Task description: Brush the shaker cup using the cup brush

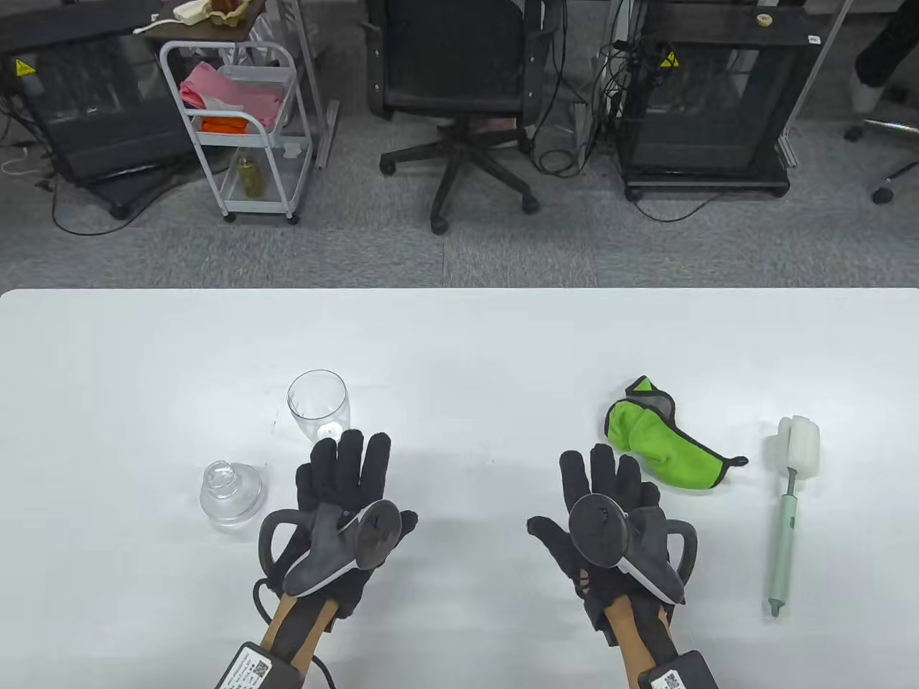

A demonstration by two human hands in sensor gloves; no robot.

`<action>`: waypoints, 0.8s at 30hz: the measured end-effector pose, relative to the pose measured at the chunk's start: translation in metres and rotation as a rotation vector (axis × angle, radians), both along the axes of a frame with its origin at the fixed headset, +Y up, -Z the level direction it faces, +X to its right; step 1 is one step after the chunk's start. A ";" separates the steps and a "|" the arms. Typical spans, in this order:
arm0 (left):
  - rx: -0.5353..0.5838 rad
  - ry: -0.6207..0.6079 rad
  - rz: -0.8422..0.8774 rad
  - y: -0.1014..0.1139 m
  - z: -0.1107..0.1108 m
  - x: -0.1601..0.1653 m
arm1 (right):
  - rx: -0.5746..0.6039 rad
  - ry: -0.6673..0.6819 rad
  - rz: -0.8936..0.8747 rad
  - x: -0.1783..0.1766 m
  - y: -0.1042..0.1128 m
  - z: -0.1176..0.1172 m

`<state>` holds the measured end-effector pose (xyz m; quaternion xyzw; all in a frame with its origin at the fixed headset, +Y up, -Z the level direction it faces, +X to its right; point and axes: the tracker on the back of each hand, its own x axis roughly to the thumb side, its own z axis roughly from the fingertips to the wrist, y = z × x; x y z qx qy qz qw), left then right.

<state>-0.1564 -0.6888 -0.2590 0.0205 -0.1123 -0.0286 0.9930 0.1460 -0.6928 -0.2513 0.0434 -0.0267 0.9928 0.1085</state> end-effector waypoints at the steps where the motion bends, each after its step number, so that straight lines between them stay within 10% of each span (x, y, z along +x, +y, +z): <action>1: -0.003 0.001 0.001 0.000 0.000 0.000 | -0.007 0.002 0.001 0.000 0.000 0.000; 24: 0.010 -0.027 0.037 0.004 0.006 -0.004 | 0.047 0.004 0.007 -0.001 0.003 0.000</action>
